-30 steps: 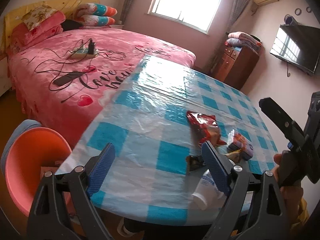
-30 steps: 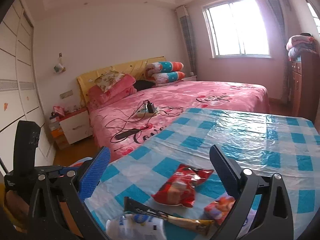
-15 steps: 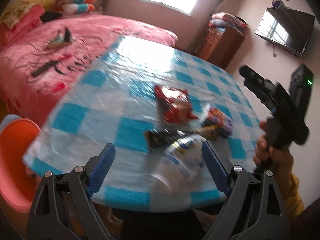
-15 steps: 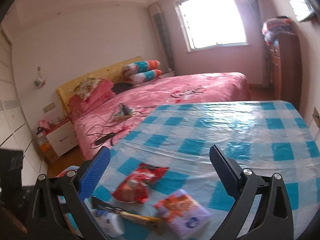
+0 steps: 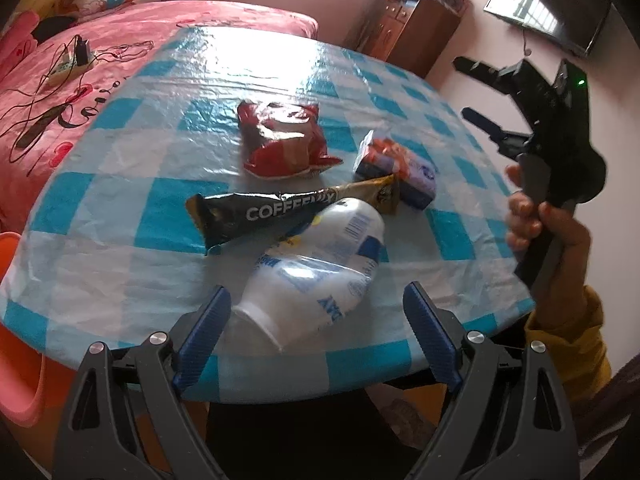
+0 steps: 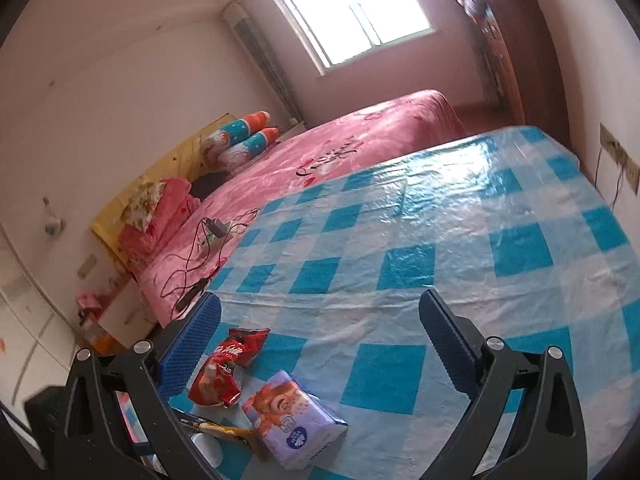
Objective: Collect trash
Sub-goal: 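Grasp the white plastic bag with the left tool while the right tool grasps the purple tissue pack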
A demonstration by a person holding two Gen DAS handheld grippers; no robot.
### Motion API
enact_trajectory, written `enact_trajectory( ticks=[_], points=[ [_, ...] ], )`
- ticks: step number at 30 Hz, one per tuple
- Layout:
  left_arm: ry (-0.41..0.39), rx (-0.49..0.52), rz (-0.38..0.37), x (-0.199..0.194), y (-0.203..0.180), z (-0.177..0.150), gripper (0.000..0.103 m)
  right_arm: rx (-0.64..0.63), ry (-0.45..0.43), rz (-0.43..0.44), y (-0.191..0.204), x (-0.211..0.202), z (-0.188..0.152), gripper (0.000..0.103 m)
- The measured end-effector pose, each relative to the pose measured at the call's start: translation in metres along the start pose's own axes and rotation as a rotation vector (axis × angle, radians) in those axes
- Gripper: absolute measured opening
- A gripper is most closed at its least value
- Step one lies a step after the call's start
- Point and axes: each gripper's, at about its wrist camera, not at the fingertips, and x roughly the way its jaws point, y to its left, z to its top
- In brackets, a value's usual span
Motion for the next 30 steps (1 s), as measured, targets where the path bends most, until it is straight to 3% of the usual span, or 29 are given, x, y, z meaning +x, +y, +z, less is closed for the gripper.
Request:
enact_trajectory(
  ticks=[17, 30],
  points=[
    [-0.058, 0.188, 0.152, 0.034, -0.035, 0.020, 0.088, -0.003, 0.088, 0.036, -0.001, 0.010, 0.002, 0.098],
    [0.029, 0.313, 0.132, 0.021, -0.040, 0.001, 0.088, -0.029, 0.156, 0.075, 0.007, 0.019, -0.005, 0.098]
  ],
)
